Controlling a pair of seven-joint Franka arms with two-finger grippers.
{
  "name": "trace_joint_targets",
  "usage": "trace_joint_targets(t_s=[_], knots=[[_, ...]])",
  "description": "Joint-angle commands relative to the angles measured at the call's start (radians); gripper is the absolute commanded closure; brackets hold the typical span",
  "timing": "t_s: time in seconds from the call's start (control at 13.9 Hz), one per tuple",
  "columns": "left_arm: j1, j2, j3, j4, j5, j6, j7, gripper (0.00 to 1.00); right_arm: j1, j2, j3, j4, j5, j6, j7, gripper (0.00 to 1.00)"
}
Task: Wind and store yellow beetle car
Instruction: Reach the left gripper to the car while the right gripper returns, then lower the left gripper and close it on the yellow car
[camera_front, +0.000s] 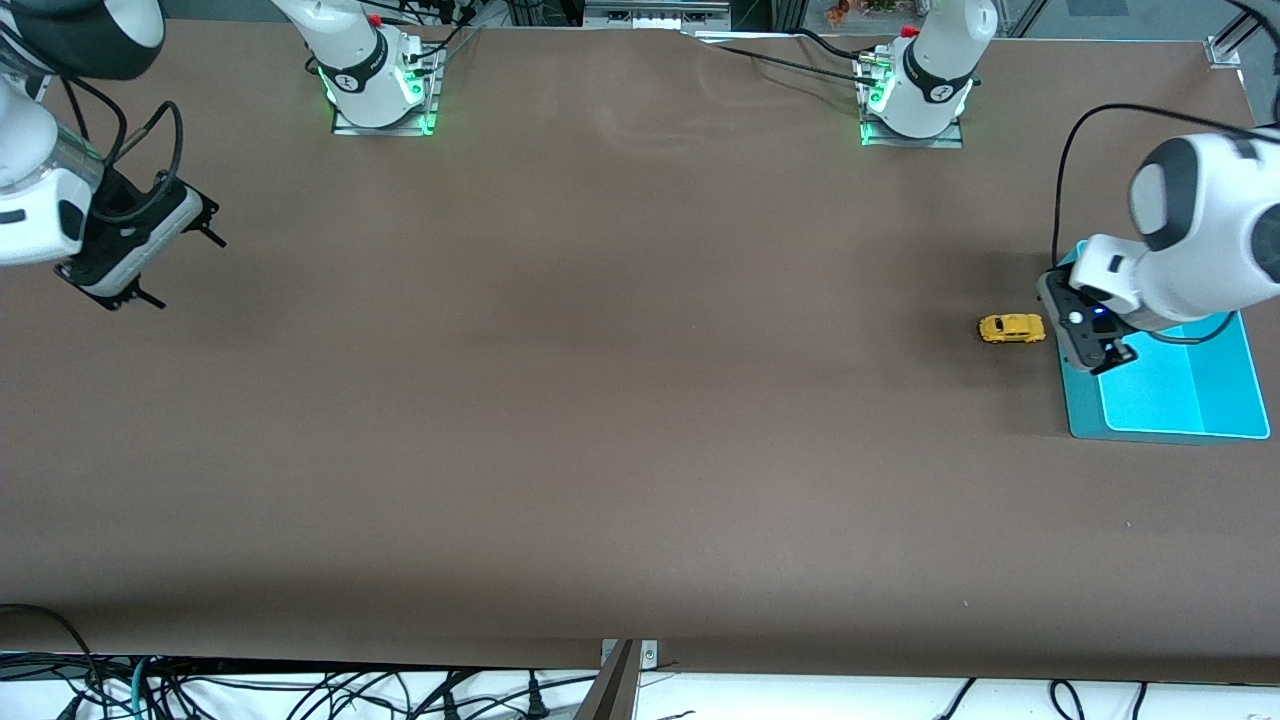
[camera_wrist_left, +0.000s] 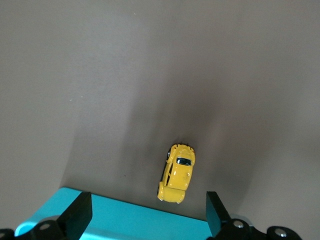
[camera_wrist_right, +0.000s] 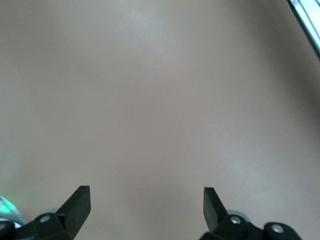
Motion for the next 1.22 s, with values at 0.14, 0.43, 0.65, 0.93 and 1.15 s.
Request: trace_joint_targets(t_s=[0.14,0.43,0.65,0.93,1.15], knots=[[0.023,-0.026,-0.002,-0.126,0.03,0.148,0.083,0.0,0.017,-0.026,-0.009,0.037,0.107,-0.112,0.45,0.0],[0.061,0.02,-0.002,-0.168,0.03,0.249,0.129,0.0,0.019,-0.039,-0.012,0.057,0.107,-0.132,0.576,0.0],[0.101,0.072,-0.002,-0.169,0.028,0.298,0.169,0.0,0.019,-0.04,-0.012,0.058,0.095,-0.141,0.601,0.0],[0.102,0.08,-0.002,-0.238,0.028,0.407,0.196,0.0,0.019,-0.036,-0.015,0.063,0.098,-0.141,0.599,0.0],[0.102,0.083,-0.002,-0.252,0.028,0.426,0.215,0.0,0.019,-0.037,-0.012,0.066,0.096,-0.143,0.604,0.0]])
